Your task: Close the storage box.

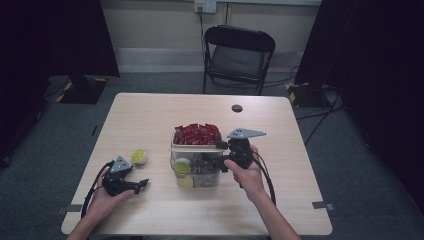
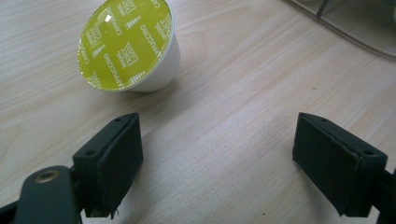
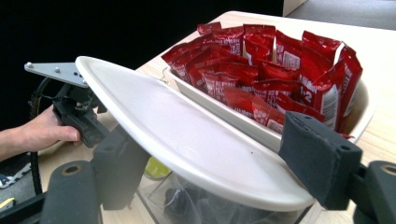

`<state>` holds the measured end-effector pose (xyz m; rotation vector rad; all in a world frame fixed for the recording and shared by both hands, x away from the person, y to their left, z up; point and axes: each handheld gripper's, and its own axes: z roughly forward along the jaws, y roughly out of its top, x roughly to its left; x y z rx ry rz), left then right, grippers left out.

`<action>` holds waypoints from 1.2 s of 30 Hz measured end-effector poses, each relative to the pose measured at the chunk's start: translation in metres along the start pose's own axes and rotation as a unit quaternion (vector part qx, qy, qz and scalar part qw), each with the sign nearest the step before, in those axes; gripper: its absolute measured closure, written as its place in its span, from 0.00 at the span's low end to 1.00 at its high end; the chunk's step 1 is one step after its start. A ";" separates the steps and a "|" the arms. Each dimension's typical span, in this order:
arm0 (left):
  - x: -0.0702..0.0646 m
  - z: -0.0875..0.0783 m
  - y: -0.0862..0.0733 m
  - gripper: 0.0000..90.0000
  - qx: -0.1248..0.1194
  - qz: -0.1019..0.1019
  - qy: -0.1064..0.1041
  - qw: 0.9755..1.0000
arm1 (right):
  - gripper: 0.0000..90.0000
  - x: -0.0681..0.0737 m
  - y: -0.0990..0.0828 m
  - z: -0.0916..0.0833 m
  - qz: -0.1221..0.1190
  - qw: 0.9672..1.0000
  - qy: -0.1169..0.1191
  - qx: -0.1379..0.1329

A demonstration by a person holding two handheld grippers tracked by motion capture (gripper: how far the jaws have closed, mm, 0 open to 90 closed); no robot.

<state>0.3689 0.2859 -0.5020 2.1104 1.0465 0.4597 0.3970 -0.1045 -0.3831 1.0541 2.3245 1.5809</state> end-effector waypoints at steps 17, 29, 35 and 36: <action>0.000 0.000 0.000 0.17 0.001 -0.001 0.001 1.000 | 0.16 -0.001 -0.014 -0.011 0.001 0.999 -0.041 0.001; 0.000 0.000 0.000 0.17 0.001 -0.001 0.001 1.000 | 0.17 -0.002 -0.033 -0.015 -0.009 0.998 -0.051 0.026; 0.000 0.000 0.000 0.17 0.001 -0.001 0.001 1.000 | 0.17 -0.004 -0.043 -0.018 0.002 0.999 -0.045 0.029; 0.000 0.000 0.000 0.17 0.001 0.000 0.001 1.000 | 0.17 -0.004 -0.046 -0.018 0.002 0.998 -0.044 0.033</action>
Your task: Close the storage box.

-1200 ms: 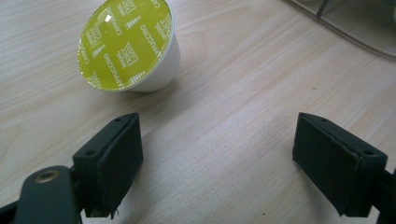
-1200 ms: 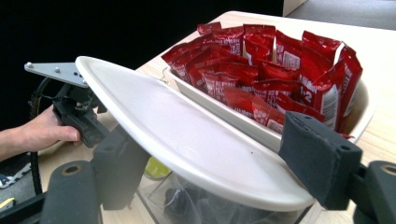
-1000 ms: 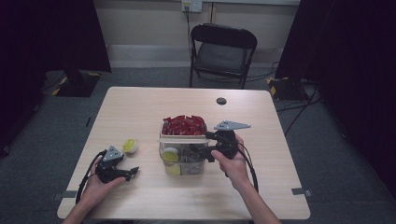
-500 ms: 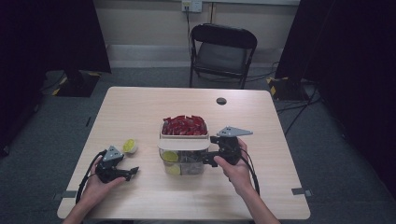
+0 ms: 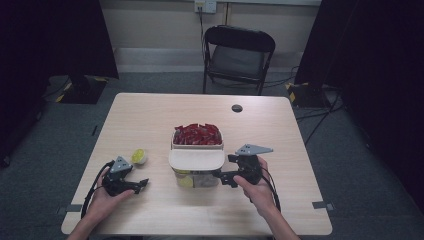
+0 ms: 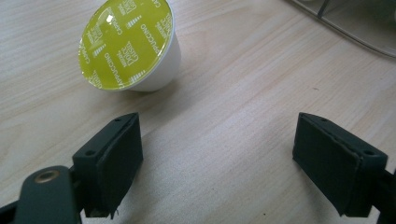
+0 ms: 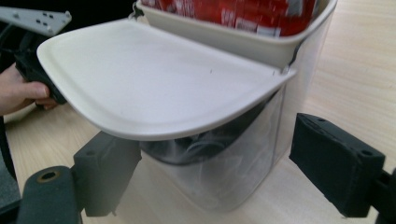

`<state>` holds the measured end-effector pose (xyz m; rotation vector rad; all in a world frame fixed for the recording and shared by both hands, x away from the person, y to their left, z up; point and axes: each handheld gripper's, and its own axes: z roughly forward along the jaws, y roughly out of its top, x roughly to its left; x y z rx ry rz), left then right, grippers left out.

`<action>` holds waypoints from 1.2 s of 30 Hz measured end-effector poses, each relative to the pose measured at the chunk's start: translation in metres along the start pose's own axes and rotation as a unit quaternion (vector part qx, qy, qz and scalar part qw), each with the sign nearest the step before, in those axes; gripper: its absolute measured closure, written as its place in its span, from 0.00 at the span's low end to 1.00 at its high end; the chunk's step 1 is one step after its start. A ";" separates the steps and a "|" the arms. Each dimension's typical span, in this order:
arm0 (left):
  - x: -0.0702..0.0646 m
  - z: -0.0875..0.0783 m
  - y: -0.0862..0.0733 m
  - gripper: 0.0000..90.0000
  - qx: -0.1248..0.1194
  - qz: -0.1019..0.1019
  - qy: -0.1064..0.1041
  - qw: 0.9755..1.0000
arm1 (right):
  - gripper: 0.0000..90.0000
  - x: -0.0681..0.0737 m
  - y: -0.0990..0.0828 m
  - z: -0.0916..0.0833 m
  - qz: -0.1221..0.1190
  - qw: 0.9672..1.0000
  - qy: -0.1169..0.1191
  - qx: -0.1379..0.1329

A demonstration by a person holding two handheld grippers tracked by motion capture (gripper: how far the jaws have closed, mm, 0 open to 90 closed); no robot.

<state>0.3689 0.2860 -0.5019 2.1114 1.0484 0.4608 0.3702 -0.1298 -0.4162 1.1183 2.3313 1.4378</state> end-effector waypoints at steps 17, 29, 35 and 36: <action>0.000 0.000 0.000 0.17 0.000 0.000 0.000 1.000 | 0.18 -0.007 -0.025 -0.002 0.001 1.000 -0.017 0.025; 0.000 0.000 0.000 0.17 0.001 0.000 0.001 1.000 | 0.18 -0.028 -0.025 -0.029 0.021 0.998 -0.060 -0.004; 0.000 0.000 0.000 0.16 0.001 0.000 0.001 1.000 | 0.17 -0.051 -0.036 -0.043 0.044 0.994 -0.098 -0.008; 0.000 0.000 0.000 0.16 0.001 0.000 0.001 1.000 | 0.17 -0.055 -0.037 -0.044 0.047 0.994 -0.103 -0.009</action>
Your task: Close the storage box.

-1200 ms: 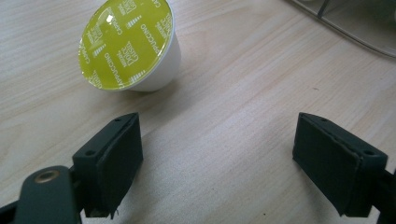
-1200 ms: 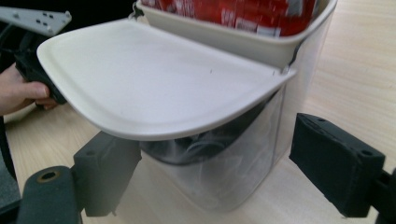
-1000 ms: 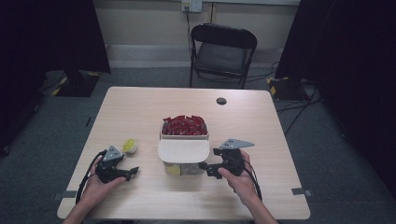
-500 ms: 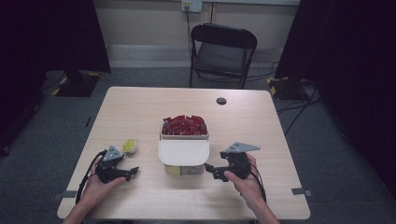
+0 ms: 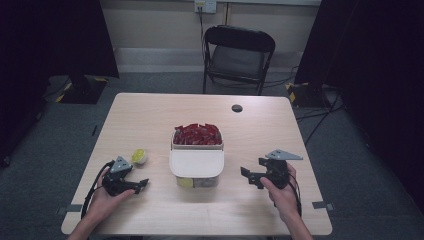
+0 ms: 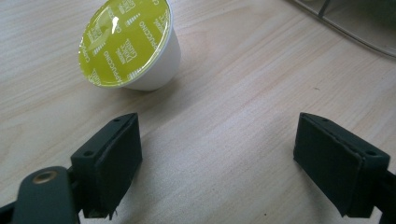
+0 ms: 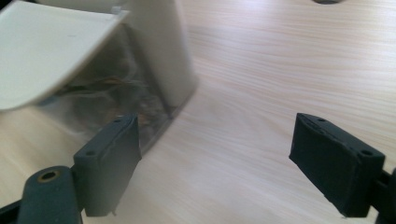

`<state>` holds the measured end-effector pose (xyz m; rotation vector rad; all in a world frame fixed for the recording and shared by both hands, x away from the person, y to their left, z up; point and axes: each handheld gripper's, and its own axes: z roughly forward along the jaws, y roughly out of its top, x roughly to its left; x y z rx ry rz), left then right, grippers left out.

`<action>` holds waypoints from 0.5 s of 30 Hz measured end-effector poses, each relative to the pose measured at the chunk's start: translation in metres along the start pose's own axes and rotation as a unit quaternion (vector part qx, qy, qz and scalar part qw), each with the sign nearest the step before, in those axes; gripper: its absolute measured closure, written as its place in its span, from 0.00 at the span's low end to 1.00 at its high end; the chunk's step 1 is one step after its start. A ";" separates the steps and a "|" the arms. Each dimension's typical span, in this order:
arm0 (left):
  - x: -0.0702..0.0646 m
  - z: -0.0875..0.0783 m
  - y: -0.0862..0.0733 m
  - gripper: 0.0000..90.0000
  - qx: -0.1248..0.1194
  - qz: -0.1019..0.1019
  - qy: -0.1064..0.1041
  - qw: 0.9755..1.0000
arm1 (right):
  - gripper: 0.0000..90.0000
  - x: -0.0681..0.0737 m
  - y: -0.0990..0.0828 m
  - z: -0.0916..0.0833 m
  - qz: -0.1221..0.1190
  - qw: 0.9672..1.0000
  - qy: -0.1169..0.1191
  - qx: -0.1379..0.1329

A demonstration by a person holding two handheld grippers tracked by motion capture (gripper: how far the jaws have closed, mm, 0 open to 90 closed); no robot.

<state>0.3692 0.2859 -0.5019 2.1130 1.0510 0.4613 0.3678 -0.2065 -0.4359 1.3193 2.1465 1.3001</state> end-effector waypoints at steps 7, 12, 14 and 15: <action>0.000 0.001 0.000 0.16 -0.004 -0.007 0.004 1.000 | 0.18 -0.028 -0.005 -0.003 0.013 0.999 -0.036 0.011; 0.000 0.001 0.000 0.16 -0.004 -0.007 0.004 1.000 | 0.18 -0.043 -0.015 0.004 0.024 0.997 -0.062 0.031; 0.000 0.001 0.000 0.16 -0.004 -0.007 0.004 1.000 | 0.18 -0.052 -0.021 0.009 0.053 0.996 -0.058 0.048; 0.000 0.001 0.000 0.16 -0.003 -0.007 0.004 1.000 | 0.18 -0.055 -0.023 0.011 0.057 0.995 -0.064 0.052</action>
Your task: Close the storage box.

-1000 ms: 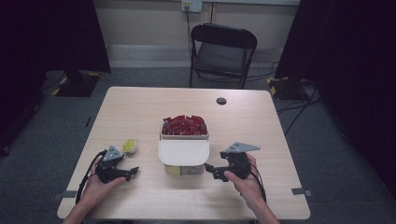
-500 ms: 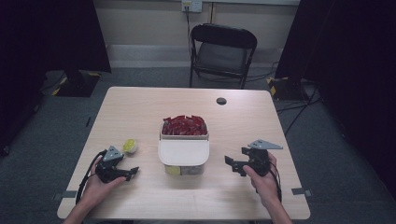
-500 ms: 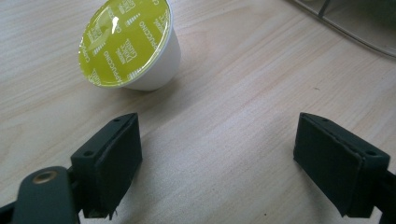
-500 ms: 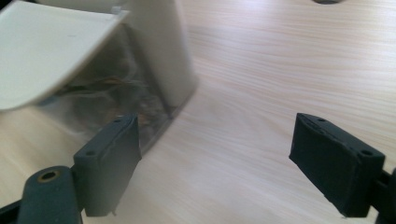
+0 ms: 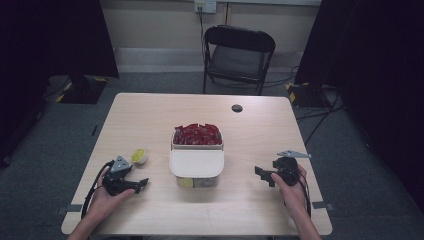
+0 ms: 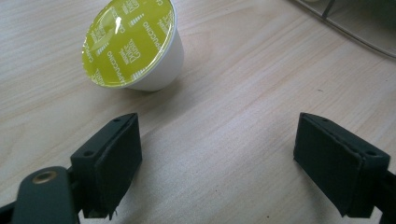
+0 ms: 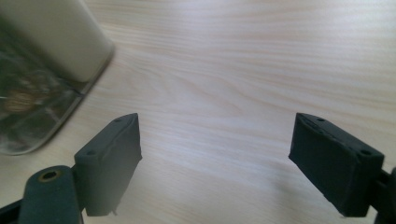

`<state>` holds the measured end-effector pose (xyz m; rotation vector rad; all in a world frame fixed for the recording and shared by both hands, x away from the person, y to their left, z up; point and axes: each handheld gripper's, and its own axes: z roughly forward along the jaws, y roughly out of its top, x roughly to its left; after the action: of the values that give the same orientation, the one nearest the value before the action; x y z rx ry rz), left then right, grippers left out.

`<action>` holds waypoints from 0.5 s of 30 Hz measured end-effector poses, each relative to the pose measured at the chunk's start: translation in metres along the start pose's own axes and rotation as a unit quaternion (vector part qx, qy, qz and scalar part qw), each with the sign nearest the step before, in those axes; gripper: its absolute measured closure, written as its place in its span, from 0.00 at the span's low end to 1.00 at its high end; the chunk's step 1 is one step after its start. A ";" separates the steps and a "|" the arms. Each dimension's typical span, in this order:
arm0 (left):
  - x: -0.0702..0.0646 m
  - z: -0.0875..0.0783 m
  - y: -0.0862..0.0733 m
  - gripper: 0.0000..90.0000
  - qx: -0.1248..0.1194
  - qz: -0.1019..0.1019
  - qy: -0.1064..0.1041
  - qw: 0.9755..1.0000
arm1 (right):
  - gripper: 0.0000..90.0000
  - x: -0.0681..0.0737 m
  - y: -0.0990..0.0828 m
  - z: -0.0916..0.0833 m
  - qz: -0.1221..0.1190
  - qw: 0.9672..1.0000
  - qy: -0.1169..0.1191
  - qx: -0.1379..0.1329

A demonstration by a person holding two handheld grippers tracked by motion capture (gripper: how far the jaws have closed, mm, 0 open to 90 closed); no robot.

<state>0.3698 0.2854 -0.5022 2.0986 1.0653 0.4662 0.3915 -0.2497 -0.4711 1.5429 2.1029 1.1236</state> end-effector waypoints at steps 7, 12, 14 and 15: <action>0.000 0.000 0.000 0.16 0.000 0.000 0.000 1.000 | 0.17 -0.007 -0.012 0.014 -0.014 0.998 -0.042 0.036; 0.001 -0.001 0.000 0.16 0.004 0.005 -0.001 1.000 | 0.16 -0.006 -0.016 0.015 -0.027 0.996 -0.076 0.029; 0.001 -0.001 0.000 0.16 0.004 0.005 -0.001 1.000 | 0.13 -0.004 -0.018 0.017 -0.052 0.993 -0.103 0.035; 0.001 -0.001 0.000 0.16 0.004 0.005 -0.001 1.000 | 0.13 -0.005 -0.018 0.018 -0.046 0.993 -0.105 0.028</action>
<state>0.3700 0.2863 -0.5019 2.1108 1.0581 0.4662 0.3923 -0.2489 -0.4968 1.4995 2.0562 0.8365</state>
